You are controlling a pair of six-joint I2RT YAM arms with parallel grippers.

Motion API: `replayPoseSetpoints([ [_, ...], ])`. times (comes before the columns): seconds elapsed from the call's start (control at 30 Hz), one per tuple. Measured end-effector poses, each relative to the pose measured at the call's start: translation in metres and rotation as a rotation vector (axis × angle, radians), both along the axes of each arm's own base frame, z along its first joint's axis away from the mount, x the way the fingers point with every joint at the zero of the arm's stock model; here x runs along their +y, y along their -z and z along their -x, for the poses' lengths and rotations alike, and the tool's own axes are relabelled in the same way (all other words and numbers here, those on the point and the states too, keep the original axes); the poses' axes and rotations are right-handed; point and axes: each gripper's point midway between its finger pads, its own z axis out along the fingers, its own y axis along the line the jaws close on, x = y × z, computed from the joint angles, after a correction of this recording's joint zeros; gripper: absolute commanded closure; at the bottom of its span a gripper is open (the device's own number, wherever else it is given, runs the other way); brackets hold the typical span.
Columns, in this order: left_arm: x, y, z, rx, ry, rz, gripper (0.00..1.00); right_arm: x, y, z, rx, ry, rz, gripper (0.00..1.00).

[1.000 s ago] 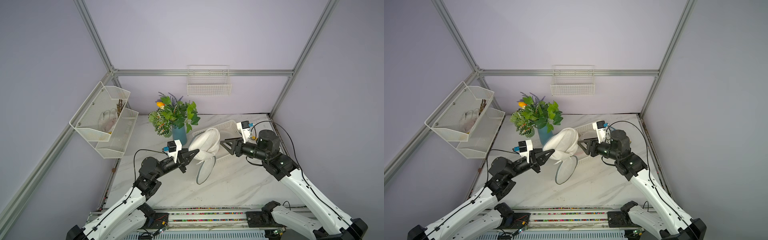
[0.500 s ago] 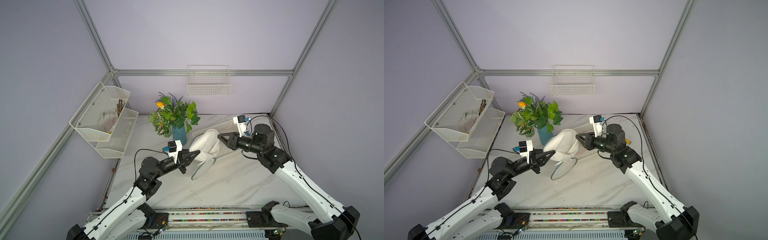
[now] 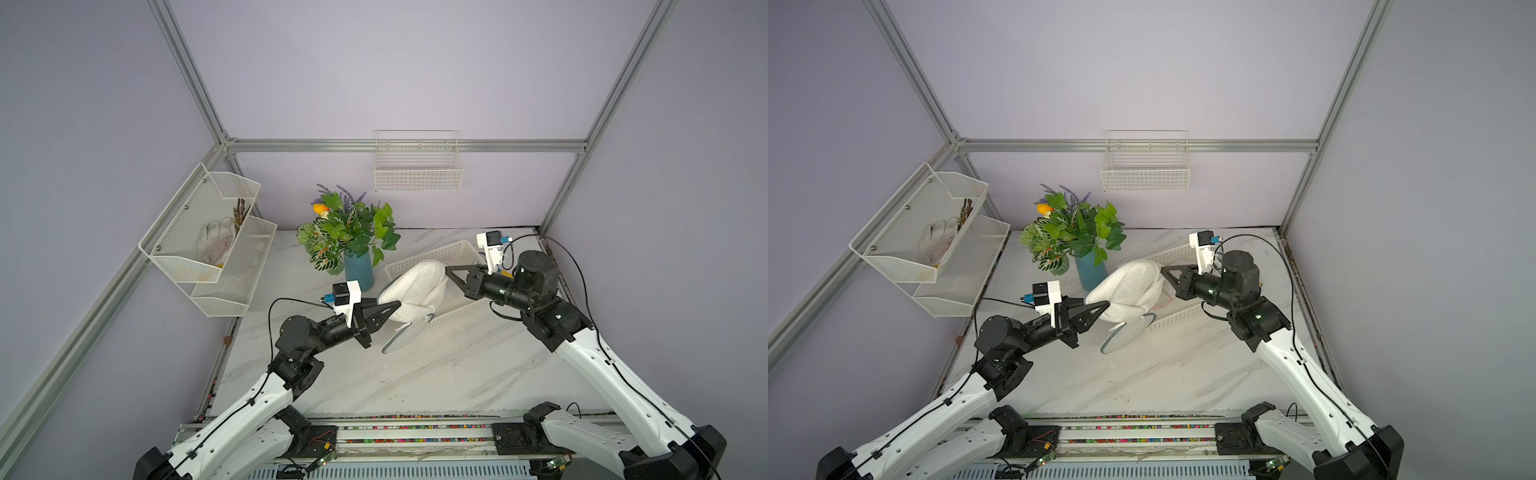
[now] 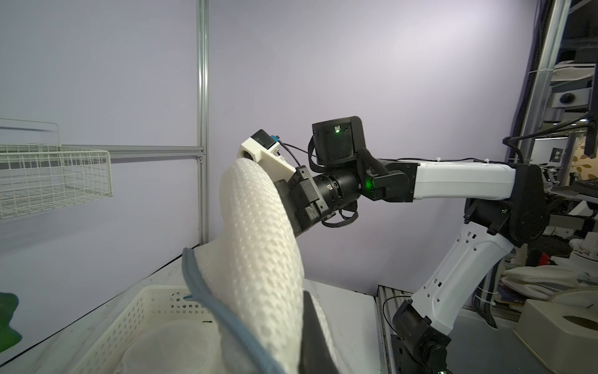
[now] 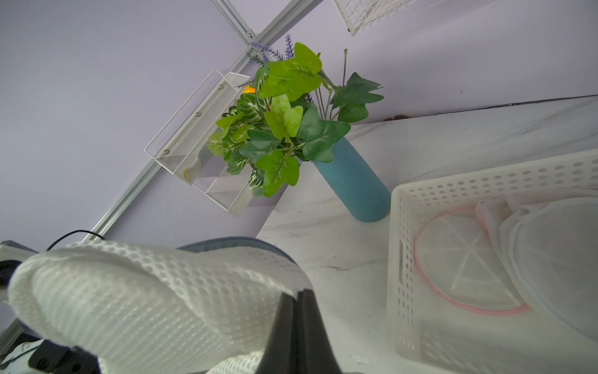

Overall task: Turn the laundry bag inside out
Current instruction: Turn over the laundry bag.

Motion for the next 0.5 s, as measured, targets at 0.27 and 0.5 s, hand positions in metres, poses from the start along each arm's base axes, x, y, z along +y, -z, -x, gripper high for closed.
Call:
replayPoseSetpoints([
  [0.27, -0.005, -0.007, 0.018, -0.049, 0.110, 0.006, 1.00, 0.017, 0.042, 0.017, 0.098, -0.198, -0.004, 0.89],
  [0.5, 0.000, 0.002, -0.008, -0.005, -0.038, -0.020, 1.00, 0.015, 0.055, 0.031, 0.092, -0.257, 0.016, 0.50],
])
